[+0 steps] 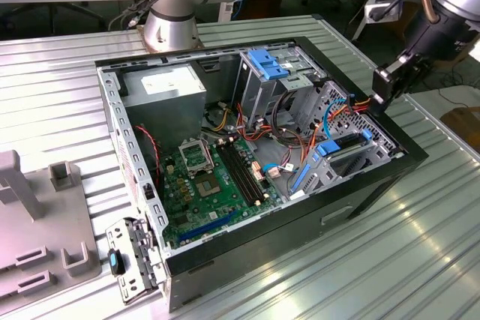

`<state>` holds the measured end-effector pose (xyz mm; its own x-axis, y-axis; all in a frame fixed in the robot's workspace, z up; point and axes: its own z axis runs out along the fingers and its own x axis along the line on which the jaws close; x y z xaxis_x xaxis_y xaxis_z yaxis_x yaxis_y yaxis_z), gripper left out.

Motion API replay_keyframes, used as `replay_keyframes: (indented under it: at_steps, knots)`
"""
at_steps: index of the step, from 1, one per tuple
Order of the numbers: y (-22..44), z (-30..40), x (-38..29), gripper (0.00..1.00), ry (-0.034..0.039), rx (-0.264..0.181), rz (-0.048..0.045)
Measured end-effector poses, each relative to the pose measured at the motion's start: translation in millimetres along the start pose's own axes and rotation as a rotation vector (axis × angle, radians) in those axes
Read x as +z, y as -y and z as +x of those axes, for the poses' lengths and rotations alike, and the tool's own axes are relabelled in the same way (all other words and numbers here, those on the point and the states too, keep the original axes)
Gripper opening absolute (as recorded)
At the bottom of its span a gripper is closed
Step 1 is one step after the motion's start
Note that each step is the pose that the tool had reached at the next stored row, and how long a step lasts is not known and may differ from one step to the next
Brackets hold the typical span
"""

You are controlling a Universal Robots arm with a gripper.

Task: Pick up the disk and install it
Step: 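Insert the first disk wire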

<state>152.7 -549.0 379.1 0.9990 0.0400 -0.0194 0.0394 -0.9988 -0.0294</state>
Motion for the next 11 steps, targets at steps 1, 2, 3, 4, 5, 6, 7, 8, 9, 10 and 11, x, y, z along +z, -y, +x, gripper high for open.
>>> replay_keyframes:
  at_steps: [1,2,3,4,5,6,7,8,9,10,11]
  knots:
    - [0.0,0.0,-0.2,0.11,-0.0120,-0.001,0.0017]
    - [0.0,0.0,-0.2,0.11,-0.0438,-0.002,0.0015]
    - [0.0,0.0,-0.1,0.11,-0.0598,-0.003,0.0016]
    - [0.0,0.0,-0.2,0.11,-0.0827,-0.004,0.0019]
    - [0.0,0.0,-0.2,0.11,-0.1029,-0.004,0.0030]
    - [0.3,0.0,-0.1,0.11,-0.1164,-0.004,0.0037]
    - [1.0,0.0,-0.2,0.11,-0.1245,0.001,0.0032]
    - [1.1,0.1,0.0,0.11,-0.1258,0.009,0.0031]
    - [1.0,0.2,0.5,0.11,-0.1267,0.037,0.0019]
    - [1.1,0.2,0.3,0.11,-0.1276,0.054,0.0008]
    - [2.3,0.2,0.4,0.11,-0.1310,0.067,0.0003]
